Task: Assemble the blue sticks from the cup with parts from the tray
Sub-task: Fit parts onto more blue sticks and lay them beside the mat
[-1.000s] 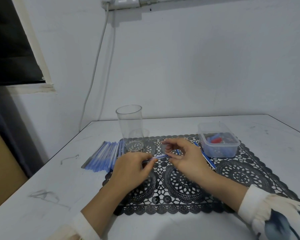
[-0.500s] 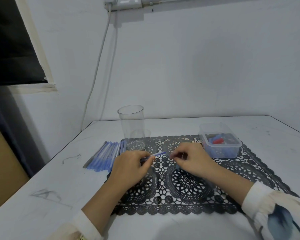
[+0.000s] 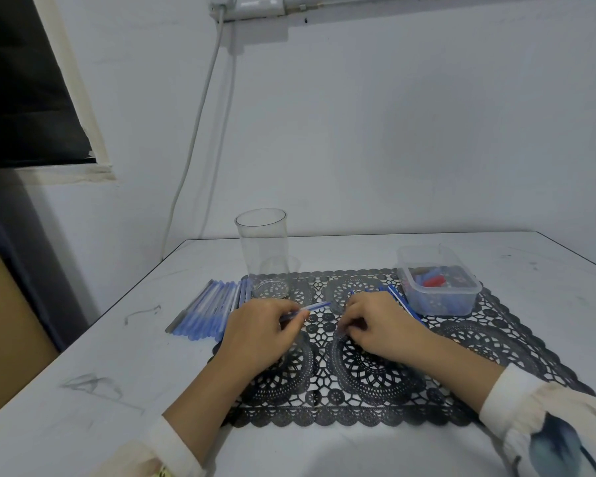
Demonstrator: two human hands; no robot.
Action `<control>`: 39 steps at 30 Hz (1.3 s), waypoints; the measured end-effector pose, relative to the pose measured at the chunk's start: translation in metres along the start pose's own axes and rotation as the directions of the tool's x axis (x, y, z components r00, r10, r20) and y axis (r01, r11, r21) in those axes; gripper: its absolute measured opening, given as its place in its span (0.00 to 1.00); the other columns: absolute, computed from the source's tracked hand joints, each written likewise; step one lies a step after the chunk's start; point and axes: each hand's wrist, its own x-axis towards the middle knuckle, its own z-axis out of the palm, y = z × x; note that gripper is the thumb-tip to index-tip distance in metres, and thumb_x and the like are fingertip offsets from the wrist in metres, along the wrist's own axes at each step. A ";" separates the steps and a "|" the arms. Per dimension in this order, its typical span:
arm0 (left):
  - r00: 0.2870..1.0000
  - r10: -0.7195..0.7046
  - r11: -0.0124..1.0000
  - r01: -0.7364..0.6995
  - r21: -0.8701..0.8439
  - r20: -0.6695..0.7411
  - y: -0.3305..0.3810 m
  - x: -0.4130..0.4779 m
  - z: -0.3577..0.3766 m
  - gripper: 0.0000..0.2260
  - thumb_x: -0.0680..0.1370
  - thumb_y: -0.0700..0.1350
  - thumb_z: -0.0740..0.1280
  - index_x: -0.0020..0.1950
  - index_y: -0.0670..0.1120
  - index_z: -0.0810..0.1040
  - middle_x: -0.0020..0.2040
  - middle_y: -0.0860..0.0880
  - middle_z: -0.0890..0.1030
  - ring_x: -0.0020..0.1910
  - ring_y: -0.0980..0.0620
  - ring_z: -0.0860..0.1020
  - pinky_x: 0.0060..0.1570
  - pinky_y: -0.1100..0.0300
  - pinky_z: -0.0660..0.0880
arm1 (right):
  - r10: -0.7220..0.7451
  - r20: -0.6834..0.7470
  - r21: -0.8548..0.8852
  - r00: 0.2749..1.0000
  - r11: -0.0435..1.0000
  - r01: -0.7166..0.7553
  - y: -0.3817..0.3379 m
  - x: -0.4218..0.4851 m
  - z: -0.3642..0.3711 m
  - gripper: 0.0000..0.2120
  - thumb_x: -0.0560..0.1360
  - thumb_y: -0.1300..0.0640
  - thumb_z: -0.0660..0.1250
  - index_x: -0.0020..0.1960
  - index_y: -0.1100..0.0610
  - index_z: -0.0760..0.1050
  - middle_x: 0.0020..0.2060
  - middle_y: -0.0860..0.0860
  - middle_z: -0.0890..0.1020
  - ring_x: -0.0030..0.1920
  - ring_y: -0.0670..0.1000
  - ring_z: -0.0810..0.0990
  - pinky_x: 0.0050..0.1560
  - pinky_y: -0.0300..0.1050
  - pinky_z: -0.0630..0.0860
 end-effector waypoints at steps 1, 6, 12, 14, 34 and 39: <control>1.000 -0.001 1.000 0.001 0.002 0.002 0.000 0.000 0.000 0.12 0.77 0.56 0.62 0.54 0.54 0.81 0.43 0.57 0.83 0.42 0.61 0.79 0.42 0.61 0.78 | 0.013 -0.033 0.019 0.999 1.000 -0.012 0.000 0.001 -0.001 0.11 0.73 0.62 0.66 0.48 0.51 0.83 0.45 0.46 0.79 0.41 0.40 0.71 0.43 0.27 0.63; 1.000 -0.003 1.000 0.003 -0.003 0.007 0.000 0.000 -0.001 0.12 0.77 0.56 0.62 0.54 0.55 0.81 0.43 0.58 0.83 0.41 0.62 0.78 0.41 0.63 0.77 | 0.175 -0.195 0.259 0.965 0.958 -0.121 -0.001 0.002 -0.004 0.08 0.71 0.62 0.70 0.43 0.49 0.84 0.41 0.40 0.79 0.41 0.39 0.76 0.47 0.27 0.70; 1.000 0.015 1.000 -0.015 -0.016 0.001 0.003 -0.001 -0.001 0.12 0.76 0.56 0.63 0.53 0.54 0.82 0.43 0.57 0.83 0.40 0.62 0.78 0.41 0.65 0.75 | 0.316 -0.252 0.638 0.914 0.765 -0.089 -0.009 -0.002 -0.008 0.15 0.69 0.67 0.72 0.35 0.47 0.81 0.34 0.42 0.82 0.38 0.37 0.79 0.39 0.27 0.73; 1.000 0.023 1.000 -0.023 -0.019 0.003 0.004 -0.002 -0.001 0.12 0.76 0.56 0.63 0.53 0.54 0.82 0.41 0.57 0.83 0.39 0.62 0.78 0.39 0.66 0.75 | 0.330 -0.234 0.709 0.915 0.702 -0.072 -0.011 -0.002 -0.006 0.16 0.68 0.69 0.72 0.34 0.47 0.82 0.33 0.43 0.83 0.39 0.39 0.80 0.43 0.31 0.76; 1.000 0.025 0.998 -0.024 -0.066 0.014 0.009 -0.003 -0.003 0.11 0.77 0.55 0.63 0.51 0.53 0.82 0.34 0.56 0.81 0.31 0.61 0.75 0.31 0.68 0.70 | 0.376 -0.275 0.803 0.885 0.595 -0.003 -0.014 -0.004 -0.002 0.14 0.68 0.71 0.71 0.34 0.52 0.81 0.33 0.45 0.83 0.37 0.38 0.80 0.38 0.27 0.73; 1.000 0.019 0.996 -0.018 -0.087 0.015 0.010 -0.003 -0.003 0.11 0.76 0.55 0.63 0.52 0.54 0.82 0.32 0.59 0.78 0.30 0.63 0.73 0.29 0.71 0.64 | 0.367 -0.237 0.834 0.899 0.552 -0.005 -0.010 -0.002 0.002 0.16 0.68 0.71 0.71 0.33 0.50 0.82 0.35 0.48 0.84 0.41 0.47 0.83 0.44 0.36 0.78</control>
